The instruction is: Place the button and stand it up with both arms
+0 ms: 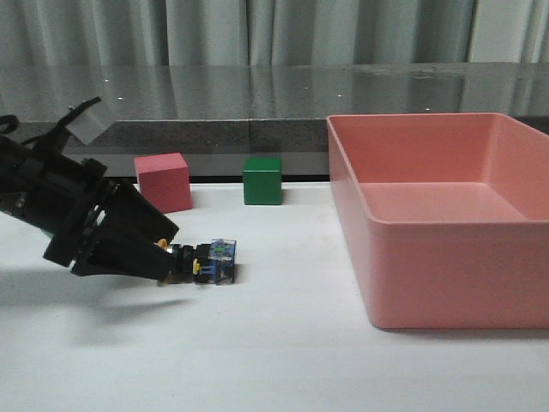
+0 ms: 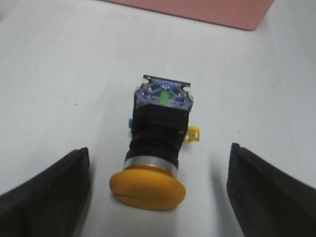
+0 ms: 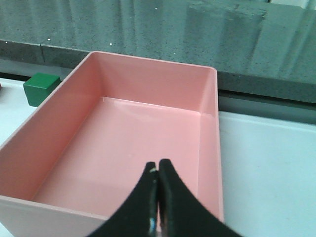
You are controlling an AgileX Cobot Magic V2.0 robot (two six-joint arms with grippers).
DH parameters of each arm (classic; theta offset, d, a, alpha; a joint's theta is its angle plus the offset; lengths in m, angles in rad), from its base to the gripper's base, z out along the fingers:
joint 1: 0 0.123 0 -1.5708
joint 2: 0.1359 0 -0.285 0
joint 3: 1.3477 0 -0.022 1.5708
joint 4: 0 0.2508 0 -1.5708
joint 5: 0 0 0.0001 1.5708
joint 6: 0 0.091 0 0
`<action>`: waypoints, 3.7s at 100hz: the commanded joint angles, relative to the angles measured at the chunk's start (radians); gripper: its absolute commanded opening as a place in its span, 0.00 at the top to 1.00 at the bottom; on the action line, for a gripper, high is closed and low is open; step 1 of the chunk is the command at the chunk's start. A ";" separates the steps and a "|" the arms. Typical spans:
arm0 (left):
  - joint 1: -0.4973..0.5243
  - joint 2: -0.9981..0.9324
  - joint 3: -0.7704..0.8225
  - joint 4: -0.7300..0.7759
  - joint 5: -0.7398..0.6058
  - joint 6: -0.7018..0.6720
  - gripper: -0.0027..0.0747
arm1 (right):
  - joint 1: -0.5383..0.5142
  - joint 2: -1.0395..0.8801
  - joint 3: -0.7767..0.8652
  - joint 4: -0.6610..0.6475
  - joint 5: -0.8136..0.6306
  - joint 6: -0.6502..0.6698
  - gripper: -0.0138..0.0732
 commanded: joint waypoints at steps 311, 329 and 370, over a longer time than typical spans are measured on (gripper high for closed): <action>-0.375 -0.719 -0.331 1.524 -0.007 -1.789 0.99 | -0.006 -0.002 -0.026 0.002 -0.077 -0.002 0.97; -0.292 -0.893 -0.167 1.355 -0.255 -1.787 0.99 | -0.006 -0.002 -0.026 0.002 -0.077 -0.002 0.97; -0.291 -1.458 0.597 1.063 -0.804 -1.789 0.99 | -0.006 -0.002 -0.026 0.002 -0.077 -0.002 0.97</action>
